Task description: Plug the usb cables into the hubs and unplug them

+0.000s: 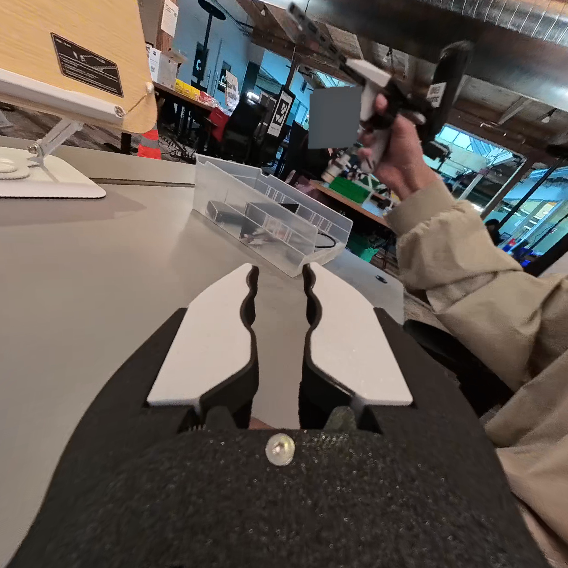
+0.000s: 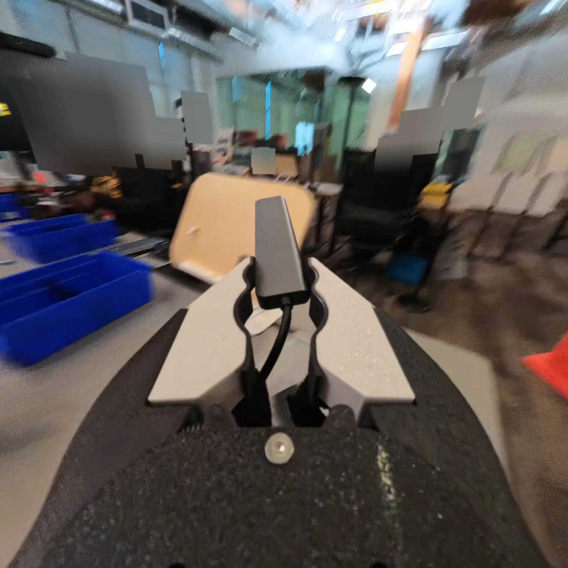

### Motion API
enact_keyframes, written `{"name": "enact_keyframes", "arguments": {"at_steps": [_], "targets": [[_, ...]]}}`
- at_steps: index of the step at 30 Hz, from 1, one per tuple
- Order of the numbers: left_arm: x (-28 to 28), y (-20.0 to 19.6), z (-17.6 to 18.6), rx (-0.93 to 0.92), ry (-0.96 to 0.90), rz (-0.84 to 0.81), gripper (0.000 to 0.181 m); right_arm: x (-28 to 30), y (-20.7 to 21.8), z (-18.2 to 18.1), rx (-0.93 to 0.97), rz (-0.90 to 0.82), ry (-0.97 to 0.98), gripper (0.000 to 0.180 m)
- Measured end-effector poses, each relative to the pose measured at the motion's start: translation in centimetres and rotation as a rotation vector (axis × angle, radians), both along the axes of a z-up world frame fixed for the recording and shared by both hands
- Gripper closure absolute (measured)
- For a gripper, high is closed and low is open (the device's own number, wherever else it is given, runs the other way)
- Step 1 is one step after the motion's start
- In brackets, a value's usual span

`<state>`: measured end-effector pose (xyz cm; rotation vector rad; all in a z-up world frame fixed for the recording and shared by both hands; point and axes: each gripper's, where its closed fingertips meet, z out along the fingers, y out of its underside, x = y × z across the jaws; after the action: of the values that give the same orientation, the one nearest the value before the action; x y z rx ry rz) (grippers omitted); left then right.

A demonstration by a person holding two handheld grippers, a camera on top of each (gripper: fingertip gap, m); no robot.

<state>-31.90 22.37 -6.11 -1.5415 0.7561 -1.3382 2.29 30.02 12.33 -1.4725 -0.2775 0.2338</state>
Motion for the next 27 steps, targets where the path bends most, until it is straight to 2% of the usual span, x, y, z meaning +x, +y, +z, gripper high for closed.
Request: {"name": "enact_keyframes", "arguments": {"at_steps": [2,3,5,8,10,15,18,22,24,27], "targets": [[0.3,-0.2,-0.1,-0.004,0.005,-0.021,0.153,4.4,2.7,0.5,0.126,-0.104,-0.084,0.148],[0.4,-0.3,-0.2,0.004,0.010,-0.024,0.155,5.5,4.3,-0.6,0.135,-0.127,-0.151,0.148],[0.6,-0.4,-0.4,0.026,0.032,-0.028,0.155,5.6,7.2,-5.4,-0.006,-0.032,-0.233,0.148],[0.7,-0.9,-0.9,0.065,0.083,-0.035,0.156,5.2,9.1,-11.6,-0.171,0.088,-0.317,0.148],[0.8,-1.4,-1.3,0.096,0.124,-0.057,0.159,4.9,9.1,-14.2,-0.257,0.176,-0.352,0.148],[1.3,-2.0,-2.0,0.154,0.183,-0.068,0.162,4.3,7.9,-19.6,-0.462,0.304,-0.576,0.148],[1.7,-2.1,-2.5,0.137,0.191,-0.090,0.162,5.9,8.2,-21.5,-0.593,0.237,-0.664,0.148],[2.0,-2.0,-2.7,0.131,0.194,-0.100,0.161,6.8,8.7,-23.4,-0.730,0.214,-0.647,0.145],[1.8,-1.6,-2.9,0.141,0.202,-0.077,0.158,8.6,8.3,-25.0,-0.860,0.155,-0.698,0.143],[1.1,-0.4,-2.7,0.185,0.212,0.009,0.153,8.9,7.9,-25.8,-0.927,0.131,-0.734,0.136]]}}
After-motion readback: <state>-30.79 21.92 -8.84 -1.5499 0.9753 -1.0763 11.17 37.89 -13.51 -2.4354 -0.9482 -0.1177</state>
